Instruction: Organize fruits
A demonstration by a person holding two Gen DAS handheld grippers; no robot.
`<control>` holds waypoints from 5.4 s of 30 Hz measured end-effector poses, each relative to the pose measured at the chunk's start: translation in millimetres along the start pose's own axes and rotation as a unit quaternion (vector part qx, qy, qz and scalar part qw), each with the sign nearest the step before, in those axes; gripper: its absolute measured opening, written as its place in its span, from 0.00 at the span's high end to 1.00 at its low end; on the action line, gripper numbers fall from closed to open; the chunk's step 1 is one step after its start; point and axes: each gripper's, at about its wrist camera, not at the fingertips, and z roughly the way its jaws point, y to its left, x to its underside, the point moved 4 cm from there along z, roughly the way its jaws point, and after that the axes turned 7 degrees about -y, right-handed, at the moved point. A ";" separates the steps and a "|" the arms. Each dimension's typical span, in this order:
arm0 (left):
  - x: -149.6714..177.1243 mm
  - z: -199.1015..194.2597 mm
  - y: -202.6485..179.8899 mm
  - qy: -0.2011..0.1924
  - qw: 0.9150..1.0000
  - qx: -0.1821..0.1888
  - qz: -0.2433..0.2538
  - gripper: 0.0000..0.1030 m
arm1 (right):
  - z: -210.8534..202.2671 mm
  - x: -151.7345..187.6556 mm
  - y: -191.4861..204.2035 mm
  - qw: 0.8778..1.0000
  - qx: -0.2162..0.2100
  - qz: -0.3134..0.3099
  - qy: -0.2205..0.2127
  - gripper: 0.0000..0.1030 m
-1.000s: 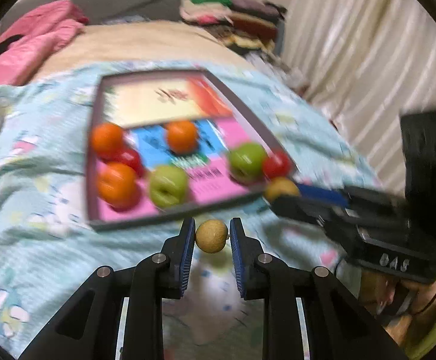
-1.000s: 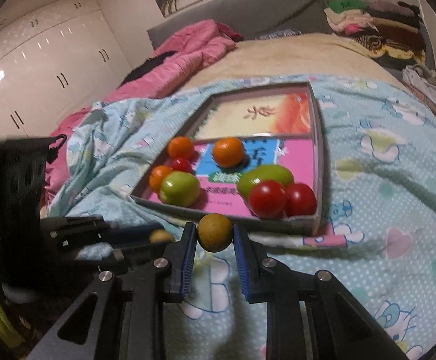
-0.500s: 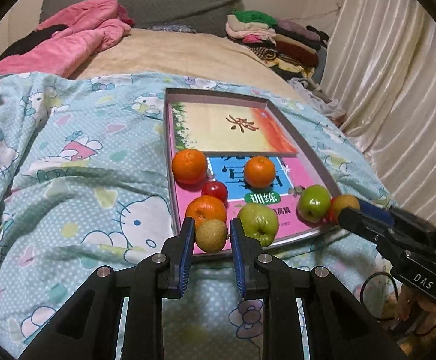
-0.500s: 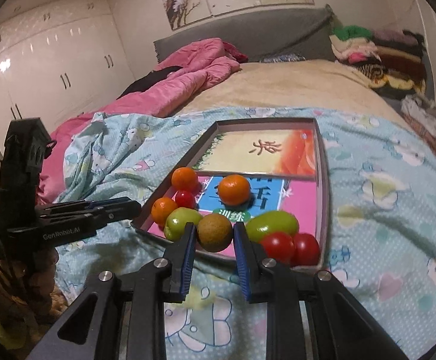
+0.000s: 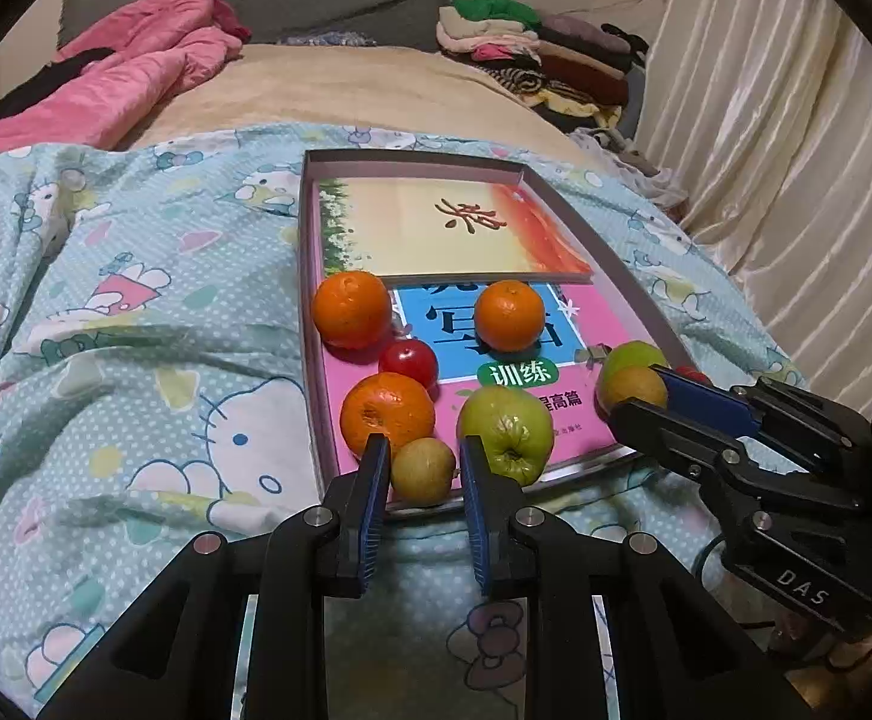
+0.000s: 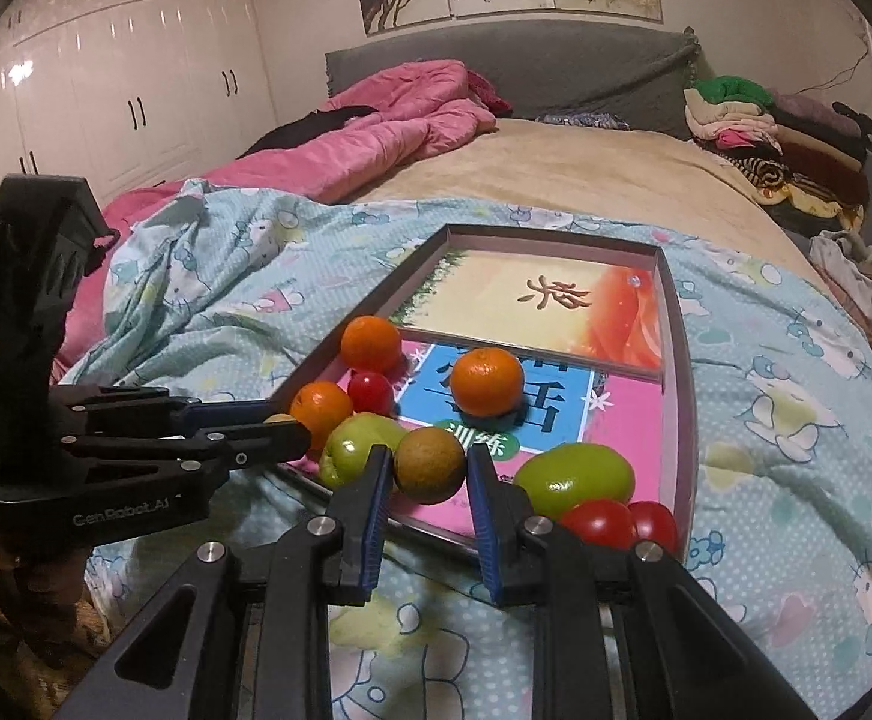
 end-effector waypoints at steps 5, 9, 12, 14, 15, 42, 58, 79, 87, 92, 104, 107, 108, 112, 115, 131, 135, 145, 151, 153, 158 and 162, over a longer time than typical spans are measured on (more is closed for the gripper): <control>1.0 6.9 -0.4 0.010 1.000 -0.003 0.001 0.76 | 6.8 5.5 -4.3 1.000 0.004 0.005 0.011 0.75; 0.8 8.2 -1.3 0.010 1.000 -0.004 0.004 0.76 | 10.6 9.2 -4.5 1.000 0.004 0.006 0.016 0.75; 0.7 8.5 -0.6 0.010 1.000 -0.005 0.004 0.76 | 12.9 11.1 -3.4 1.000 0.004 0.003 0.019 0.75; 1.0 8.6 -0.6 0.010 1.000 -0.005 0.005 0.76 | 14.9 13.0 -3.0 1.000 0.003 0.002 0.023 0.75; 0.9 8.6 -0.6 0.010 1.000 -0.006 0.005 0.76 | 15.5 13.9 -2.9 1.000 0.003 0.002 0.024 0.75; 0.7 10.8 -0.2 0.011 1.000 -0.009 0.006 0.76 | 17.4 15.4 -10.5 0.999 -0.008 0.035 0.023 0.58; 0.7 10.0 2.3 0.013 1.000 -0.015 0.005 0.76 | -1.0 7.3 0.5 1.000 0.014 -0.008 -0.019 0.39; -4.0 -2.9 1.2 -0.003 1.000 -0.005 -0.003 0.54 | -15.8 6.7 2.9 0.997 0.054 -0.026 -0.041 0.20; -6.1 -7.0 1.0 -0.012 1.000 -0.004 -0.006 0.46 | -19.2 5.1 -6.4 0.996 0.069 -0.012 -0.050 0.13; -7.1 -8.8 -0.8 -0.019 1.000 -0.008 -0.002 0.38 | -20.6 3.9 -12.4 0.996 0.074 0.000 -0.055 0.12; -9.0 -13.9 6.1 -0.027 0.999 -0.033 -0.014 0.27 | -23.4 2.2 -22.1 0.995 0.080 0.025 -0.061 0.08; -8.9 -19.5 6.1 -0.033 0.999 -0.037 -0.014 0.26 | -27.6 0.5 -22.4 0.994 0.082 0.029 -0.070 0.06; -8.2 -21.5 5.6 -0.034 0.999 -0.038 -0.013 0.26 | -29.5 0.0 -22.6 0.993 0.083 0.031 -0.073 0.04; -5.9 -32.8 0.3 -0.041 0.998 -0.041 -0.012 0.26 | -39.0 -0.5 -24.9 0.993 0.079 0.051 -0.073 0.02; -5.0 -42.5 -7.9 -0.046 0.998 -0.041 -0.011 0.26 | -48.2 0.2 -27.1 0.992 0.076 0.075 -0.070 0.01; 35.0 -72.9 -25.8 -0.014 0.998 -0.060 -0.017 0.26 | -90.9 20.2 -29.0 0.987 0.117 0.103 -0.032 0.01; 46.8 -74.6 -24.8 0.001 0.998 -0.064 -0.027 0.26 | -92.9 29.2 -20.1 0.989 0.111 0.098 -0.020 0.01; 54.8 -77.5 -25.9 0.000 0.997 -0.067 -0.030 0.26 | -108.0 35.8 2.2 0.992 0.105 0.063 -0.044 0.01; 53.8 -79.5 -25.0 -0.003 0.997 -0.067 -0.033 0.26 | -112.8 33.9 4.4 0.991 0.112 0.056 -0.056 0.01; 53.2 -79.5 -23.9 -0.004 0.997 -0.069 -0.033 0.26 | -111.6 34.8 3.3 0.991 0.114 0.056 -0.052 0.01; 52.1 -79.1 -24.0 -0.008 0.997 -0.073 -0.029 0.26 | -108.3 36.7 0.1 0.990 0.114 0.063 -0.045 0.01; 51.5 -78.9 -24.5 -0.012 0.997 -0.079 -0.022 0.26 | -106.2 38.3 -2.8 0.990 0.115 0.069 -0.041 0.01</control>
